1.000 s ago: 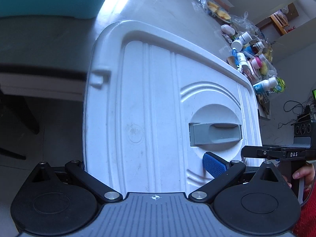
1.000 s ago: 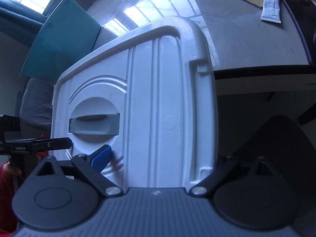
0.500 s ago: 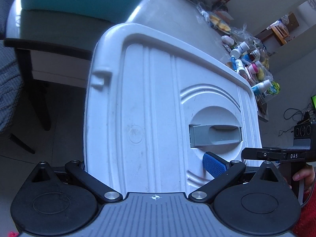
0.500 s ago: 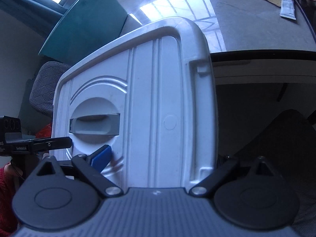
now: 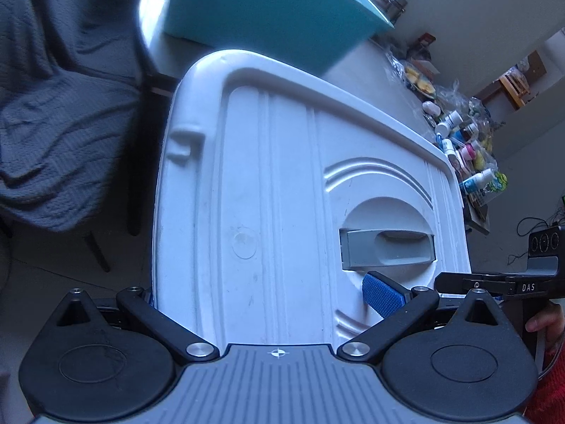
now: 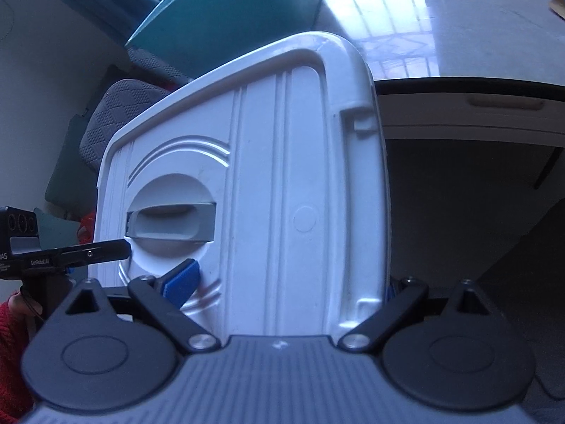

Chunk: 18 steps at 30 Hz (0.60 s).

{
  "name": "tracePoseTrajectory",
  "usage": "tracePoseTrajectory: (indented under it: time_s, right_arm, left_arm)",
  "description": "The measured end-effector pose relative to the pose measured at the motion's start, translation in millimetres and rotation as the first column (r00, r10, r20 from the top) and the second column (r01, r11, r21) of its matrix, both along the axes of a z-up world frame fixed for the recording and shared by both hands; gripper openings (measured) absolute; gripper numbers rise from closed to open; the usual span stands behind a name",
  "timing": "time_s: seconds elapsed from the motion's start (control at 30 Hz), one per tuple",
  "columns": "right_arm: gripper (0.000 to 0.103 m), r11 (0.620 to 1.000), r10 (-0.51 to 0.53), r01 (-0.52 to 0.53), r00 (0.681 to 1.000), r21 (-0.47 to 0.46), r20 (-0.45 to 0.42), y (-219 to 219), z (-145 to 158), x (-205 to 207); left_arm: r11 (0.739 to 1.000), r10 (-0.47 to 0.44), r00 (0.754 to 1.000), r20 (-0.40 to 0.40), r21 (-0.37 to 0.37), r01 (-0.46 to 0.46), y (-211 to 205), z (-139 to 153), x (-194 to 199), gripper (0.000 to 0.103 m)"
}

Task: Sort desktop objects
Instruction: 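Carry the upright lid with both tools over to the teal bin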

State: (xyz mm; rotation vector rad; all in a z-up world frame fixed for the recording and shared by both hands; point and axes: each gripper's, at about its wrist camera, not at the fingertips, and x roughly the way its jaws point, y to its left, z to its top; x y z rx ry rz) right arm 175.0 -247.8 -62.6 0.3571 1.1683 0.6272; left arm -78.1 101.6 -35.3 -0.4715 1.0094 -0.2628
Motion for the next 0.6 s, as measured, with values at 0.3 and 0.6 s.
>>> tracePoseTrajectory:
  time_s: [0.3,0.6]
  right_arm:
    - [0.096,1.0,-0.003,0.002,0.999,0.022,0.043,68,18,-12]
    - [0.096,0.999,-0.002,-0.002,0.995,0.039,0.104,83,58,-25]
  left_arm:
    - [0.999,0.011,0.998,0.065,0.032,-0.013,77,31,-30,0.103]
    - [0.998,0.019,0.99,0.14,0.055,-0.027,115,78,-31,0.103]
